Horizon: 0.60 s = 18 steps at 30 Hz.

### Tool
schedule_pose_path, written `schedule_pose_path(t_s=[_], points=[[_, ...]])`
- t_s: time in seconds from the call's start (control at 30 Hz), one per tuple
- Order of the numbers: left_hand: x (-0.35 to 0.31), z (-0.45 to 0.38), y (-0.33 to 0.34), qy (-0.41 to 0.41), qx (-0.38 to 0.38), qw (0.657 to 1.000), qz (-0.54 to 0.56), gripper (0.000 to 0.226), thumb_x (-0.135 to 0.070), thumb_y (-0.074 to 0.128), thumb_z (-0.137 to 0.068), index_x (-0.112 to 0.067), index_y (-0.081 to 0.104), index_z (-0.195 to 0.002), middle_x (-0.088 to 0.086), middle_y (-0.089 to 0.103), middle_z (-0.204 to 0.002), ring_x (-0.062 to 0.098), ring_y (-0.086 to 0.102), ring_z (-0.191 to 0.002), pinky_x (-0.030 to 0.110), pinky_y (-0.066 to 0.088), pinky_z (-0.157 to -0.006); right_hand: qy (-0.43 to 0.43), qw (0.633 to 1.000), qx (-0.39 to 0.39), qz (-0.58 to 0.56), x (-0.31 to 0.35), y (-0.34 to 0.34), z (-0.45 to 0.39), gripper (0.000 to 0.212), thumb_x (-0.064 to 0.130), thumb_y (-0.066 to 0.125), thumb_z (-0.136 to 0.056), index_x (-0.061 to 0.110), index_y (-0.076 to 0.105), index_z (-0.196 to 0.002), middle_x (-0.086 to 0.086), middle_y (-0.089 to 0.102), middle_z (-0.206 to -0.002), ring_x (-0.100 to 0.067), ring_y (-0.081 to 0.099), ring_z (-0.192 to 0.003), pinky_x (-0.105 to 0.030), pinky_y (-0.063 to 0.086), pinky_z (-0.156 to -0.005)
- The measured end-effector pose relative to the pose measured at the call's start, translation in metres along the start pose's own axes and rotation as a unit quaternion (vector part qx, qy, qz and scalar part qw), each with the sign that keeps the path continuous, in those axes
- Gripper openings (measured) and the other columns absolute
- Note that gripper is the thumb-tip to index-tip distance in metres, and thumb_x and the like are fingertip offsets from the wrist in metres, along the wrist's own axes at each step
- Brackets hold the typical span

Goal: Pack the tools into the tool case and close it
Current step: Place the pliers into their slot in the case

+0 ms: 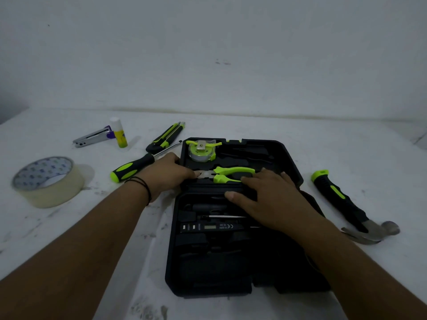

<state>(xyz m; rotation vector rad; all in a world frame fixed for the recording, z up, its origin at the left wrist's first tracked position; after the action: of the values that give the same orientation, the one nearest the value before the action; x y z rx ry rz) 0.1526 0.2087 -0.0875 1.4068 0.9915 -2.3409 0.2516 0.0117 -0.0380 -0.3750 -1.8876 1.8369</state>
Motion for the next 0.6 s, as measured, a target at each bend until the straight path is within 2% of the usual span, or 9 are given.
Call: schedule_pose_path(t_s=[0.13, 0.17, 0.27, 0.37, 0.47, 0.53, 0.6], points=[[-0.004, 0.001, 0.0, -0.008, -0.011, 1.0, -0.02, 0.086, -0.058, 0.073, -0.031, -0.012, 0.056, -0.102, 0.011, 0.066, -0.1, 0.03, 0.064, -0.091, 0.048, 0.055, -0.083, 0.023, 0.999, 0.022, -0.026, -0.001, -0.005, -0.005, 0.067, 0.074, 0.038, -0.077, 0.026, 0.058, -0.12, -0.006, 0.044, -0.13, -0.023, 0.019, -0.14, -0.055, 0.009, -0.114], [-0.006, 0.003, 0.001, -0.005, -0.016, 1.0, -0.017, 0.082, -0.056, 0.075, -0.036, -0.012, 0.055, -0.102, 0.011, 0.065, -0.099, 0.029, 0.064, -0.091, 0.046, 0.055, -0.083, 0.026, 0.999, 0.03, -0.019, -0.001, -0.006, -0.005, 0.068, 0.075, 0.038, -0.076, 0.026, 0.06, -0.118, -0.005, 0.046, -0.127, -0.022, 0.024, -0.137, -0.056, 0.011, -0.113], [-0.005, 0.003, 0.002, 0.01, -0.027, 1.0, -0.002, 0.053, -0.038, 0.078, -0.066, -0.01, 0.053, -0.103, 0.01, 0.063, -0.097, 0.025, 0.062, -0.087, 0.036, 0.054, -0.073, 0.035, 0.998, 0.041, 0.013, 0.001, -0.005, -0.006, 0.072, 0.077, 0.036, -0.075, 0.024, 0.06, -0.118, -0.006, 0.05, -0.123, -0.023, 0.033, -0.129, -0.057, 0.018, -0.109], [-0.006, 0.006, 0.003, 0.029, -0.028, 0.999, -0.014, 0.046, -0.037, 0.075, -0.071, -0.01, 0.057, -0.104, 0.009, 0.065, -0.098, 0.024, 0.063, -0.087, 0.033, 0.053, -0.071, 0.042, 0.998, 0.045, 0.018, 0.002, -0.003, -0.004, 0.074, 0.077, 0.033, -0.076, 0.025, 0.058, -0.122, -0.008, 0.049, -0.129, -0.026, 0.035, -0.129, -0.056, 0.021, -0.107], [-0.012, 0.018, 0.0, 0.045, -0.079, 0.992, -0.083, 0.039, -0.041, 0.069, -0.077, -0.013, 0.058, -0.101, 0.003, 0.061, -0.094, 0.022, 0.059, -0.089, 0.029, 0.044, -0.066, 0.058, 0.996, 0.039, -0.052, -0.004, -0.001, -0.002, 0.071, 0.075, 0.031, -0.079, 0.028, 0.053, -0.128, -0.006, 0.047, -0.135, -0.024, 0.035, -0.131, -0.056, 0.016, -0.11], [-0.016, 0.029, -0.001, 0.055, -0.109, 0.988, -0.092, 0.036, -0.044, 0.064, -0.081, -0.011, 0.06, -0.094, 0.003, 0.06, -0.085, 0.023, 0.058, -0.084, 0.03, 0.044, -0.063, 0.06, 0.994, 0.032, -0.085, -0.008, -0.001, 0.0, 0.066, 0.07, 0.03, -0.084, 0.029, 0.051, -0.13, -0.001, 0.047, -0.139, -0.021, 0.034, -0.134, -0.056, 0.011, -0.113], [-0.014, 0.038, -0.004, 0.067, -0.122, 0.989, -0.04, 0.043, -0.046, 0.056, -0.085, -0.004, 0.063, -0.091, 0.014, 0.066, -0.087, 0.03, 0.062, -0.084, 0.039, 0.052, -0.072, 0.056, 0.994, 0.03, -0.091, -0.008, 0.001, 0.001, 0.063, 0.066, 0.029, -0.087, 0.028, 0.046, -0.135, 0.001, 0.044, -0.142, -0.019, 0.031, -0.136, -0.054, 0.006, -0.113]])
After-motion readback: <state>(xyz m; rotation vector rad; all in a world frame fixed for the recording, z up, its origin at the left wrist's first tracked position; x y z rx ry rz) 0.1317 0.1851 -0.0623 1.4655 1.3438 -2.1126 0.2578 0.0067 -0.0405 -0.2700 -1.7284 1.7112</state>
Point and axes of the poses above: each hand's wrist, its own z-axis away from the middle knuckle, its own y-axis out of the palm, x = y × z, the point moved 7 cm from there along -z, towards the middle knuckle
